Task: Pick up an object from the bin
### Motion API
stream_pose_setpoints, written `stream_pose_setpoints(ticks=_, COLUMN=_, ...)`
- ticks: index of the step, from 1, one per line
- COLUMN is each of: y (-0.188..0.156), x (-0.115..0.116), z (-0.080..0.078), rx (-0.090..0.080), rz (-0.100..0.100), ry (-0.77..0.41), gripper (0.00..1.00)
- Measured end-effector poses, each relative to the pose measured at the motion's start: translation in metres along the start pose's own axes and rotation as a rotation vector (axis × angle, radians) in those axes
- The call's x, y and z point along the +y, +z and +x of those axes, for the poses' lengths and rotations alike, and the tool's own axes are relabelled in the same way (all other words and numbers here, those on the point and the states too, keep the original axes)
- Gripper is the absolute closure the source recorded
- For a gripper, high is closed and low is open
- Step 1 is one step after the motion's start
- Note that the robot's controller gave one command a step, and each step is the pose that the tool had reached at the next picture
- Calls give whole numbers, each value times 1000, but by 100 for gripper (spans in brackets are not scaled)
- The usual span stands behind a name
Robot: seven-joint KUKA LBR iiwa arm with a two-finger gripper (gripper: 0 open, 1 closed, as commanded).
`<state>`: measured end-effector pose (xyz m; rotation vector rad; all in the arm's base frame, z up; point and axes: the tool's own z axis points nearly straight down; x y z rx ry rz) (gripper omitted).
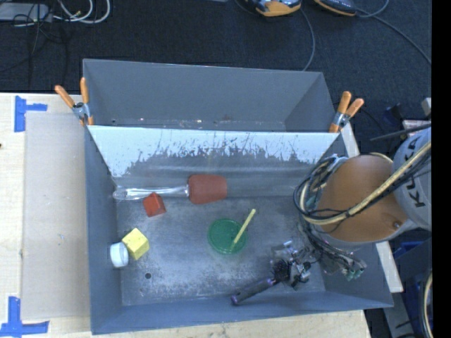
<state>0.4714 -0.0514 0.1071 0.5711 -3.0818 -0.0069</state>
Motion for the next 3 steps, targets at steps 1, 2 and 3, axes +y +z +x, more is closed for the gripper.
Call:
stream_pose_setpoints(ticks=1, y=-3, x=0, z=0, rx=0, rz=0, ry=0, gripper=100)
stream_pose_setpoints(ticks=2, y=-8, x=1, z=1, rx=5, rz=-3, ry=0, gripper=100)
stream_pose_setpoints(ticks=3, y=-26, x=2, z=2, rx=7, rz=-5, ry=2, gripper=100)
